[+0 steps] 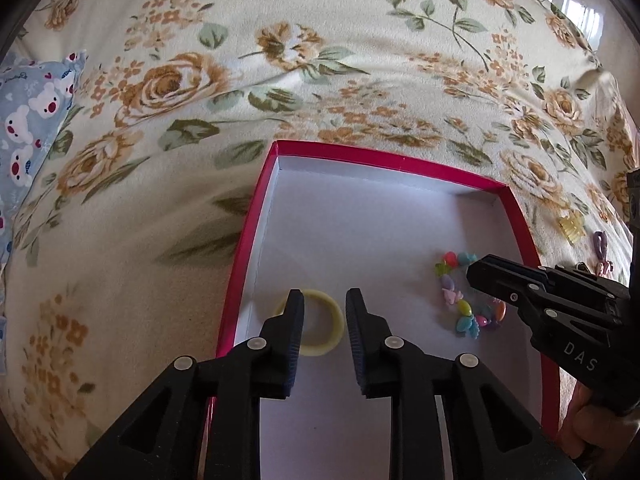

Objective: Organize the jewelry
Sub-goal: 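Lower both items into the red box and open both tools, then move both open tools back over the jewelry pile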

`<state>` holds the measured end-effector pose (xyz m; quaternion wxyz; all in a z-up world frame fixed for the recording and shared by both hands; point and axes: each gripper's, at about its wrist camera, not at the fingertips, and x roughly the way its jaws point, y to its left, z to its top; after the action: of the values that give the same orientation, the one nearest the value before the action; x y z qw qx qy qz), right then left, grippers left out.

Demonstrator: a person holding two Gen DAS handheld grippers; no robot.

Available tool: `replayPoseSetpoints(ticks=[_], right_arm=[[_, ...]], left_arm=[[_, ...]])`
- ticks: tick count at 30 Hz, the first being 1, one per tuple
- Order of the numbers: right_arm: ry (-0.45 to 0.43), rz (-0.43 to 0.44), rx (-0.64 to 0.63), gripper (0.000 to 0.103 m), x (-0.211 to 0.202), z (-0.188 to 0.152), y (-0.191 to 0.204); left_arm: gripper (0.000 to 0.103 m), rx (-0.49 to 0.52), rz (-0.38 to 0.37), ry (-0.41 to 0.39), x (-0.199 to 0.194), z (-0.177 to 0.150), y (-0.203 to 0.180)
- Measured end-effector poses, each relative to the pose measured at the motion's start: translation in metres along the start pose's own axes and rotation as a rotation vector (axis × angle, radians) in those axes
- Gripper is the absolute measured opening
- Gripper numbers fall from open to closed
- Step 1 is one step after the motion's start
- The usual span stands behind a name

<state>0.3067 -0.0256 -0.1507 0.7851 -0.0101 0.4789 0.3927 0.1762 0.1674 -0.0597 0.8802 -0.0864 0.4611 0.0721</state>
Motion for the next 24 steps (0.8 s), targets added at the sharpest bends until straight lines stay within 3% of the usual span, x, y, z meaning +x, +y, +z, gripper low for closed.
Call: replayPoseSetpoints(ticks=[2, 4, 8, 10, 15, 24], right_arm=[[-0.001, -0.002, 0.002, 0.017, 0.000, 0.000, 0.000], [-0.002, 0.003, 0.010, 0.018, -0.001, 0.001, -0.001], [-0.033, 0.016, 0.026, 0.035, -0.014, 0.001, -0.002], [-0.049, 0.020, 0.028, 0.036, -0.023, 0.002, -0.001], [-0.093, 0.025, 0.041, 0.047, -0.053, -0.003, -0.004], [-0.172, -0.036, 0.090, 0.054, -0.120, -0.034, -0.029]], left_arm=[[0.023, 0.005, 0.006, 0.003, 0.000, 0.000, -0.001], [0.032, 0.003, 0.010, 0.003, -0.002, -0.001, -0.002], [0.046, -0.012, 0.006, -0.021, -0.013, -0.002, -0.001], [0.055, -0.020, 0.003, -0.031, -0.020, -0.005, 0.000], [0.065, -0.050, -0.005, -0.042, -0.040, -0.018, 0.003], [0.076, -0.098, -0.055, -0.058, -0.081, -0.045, -0.005]])
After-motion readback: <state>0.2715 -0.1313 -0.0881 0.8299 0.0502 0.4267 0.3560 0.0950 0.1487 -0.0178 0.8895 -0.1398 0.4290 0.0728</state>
